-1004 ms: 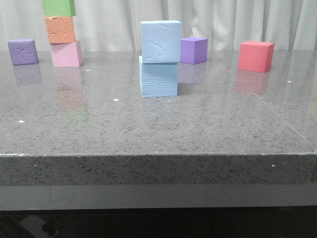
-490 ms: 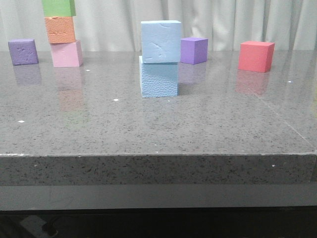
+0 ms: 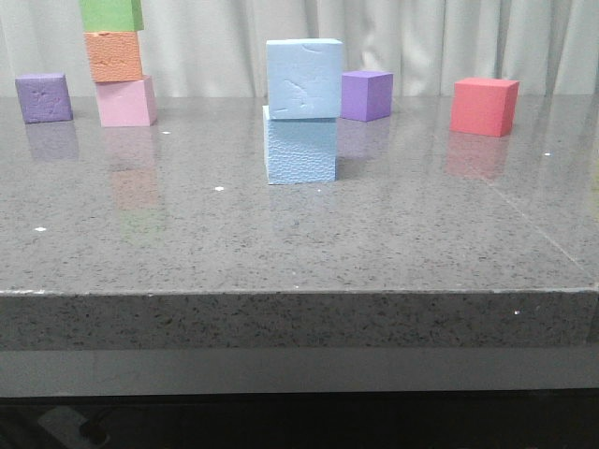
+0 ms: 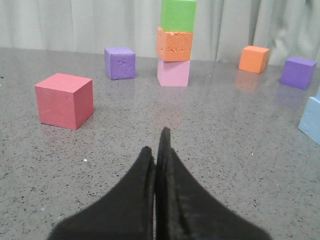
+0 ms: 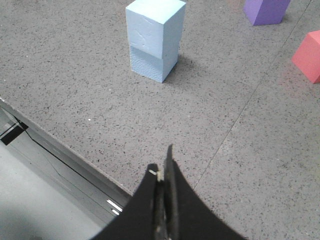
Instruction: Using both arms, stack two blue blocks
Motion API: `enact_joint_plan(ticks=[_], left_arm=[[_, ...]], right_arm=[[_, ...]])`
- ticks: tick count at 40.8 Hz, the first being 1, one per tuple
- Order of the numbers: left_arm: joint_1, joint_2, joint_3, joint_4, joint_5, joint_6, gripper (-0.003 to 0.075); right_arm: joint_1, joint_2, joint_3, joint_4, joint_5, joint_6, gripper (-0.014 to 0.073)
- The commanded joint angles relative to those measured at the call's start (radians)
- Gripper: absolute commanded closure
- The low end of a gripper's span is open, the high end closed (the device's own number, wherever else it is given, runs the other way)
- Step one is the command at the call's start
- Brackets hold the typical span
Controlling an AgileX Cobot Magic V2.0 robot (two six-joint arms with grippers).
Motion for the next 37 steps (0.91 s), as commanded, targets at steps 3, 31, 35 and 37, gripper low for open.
enact_joint_plan(ticks=[3,31,35,37], left_arm=[[0.006,-0.073,0.072,-0.011,-0.204,0.001,0.0741],[-0.004,-0.09,0.152,-0.011,-0.318,0.001,0.0741],[-0.004,-0.09,0.152,-0.011,-0.318,0.001,0.0741],[-0.004,-0.09,0.152,-0.011,-0.318,0.001,0.0741]], right_arm=[[-0.004,-0.004,-0.024,0.018,-0.062,-0.009,0.0713],[-0.004,-0.004,-0.024,0.018,-0.061,-0.009,0.0713],[-0.004,-0.004,-0.024,0.018,-0.061,-0.009,0.0713],[-0.004,-0.004,-0.024,0.018,-0.061,-0.009,0.0713]])
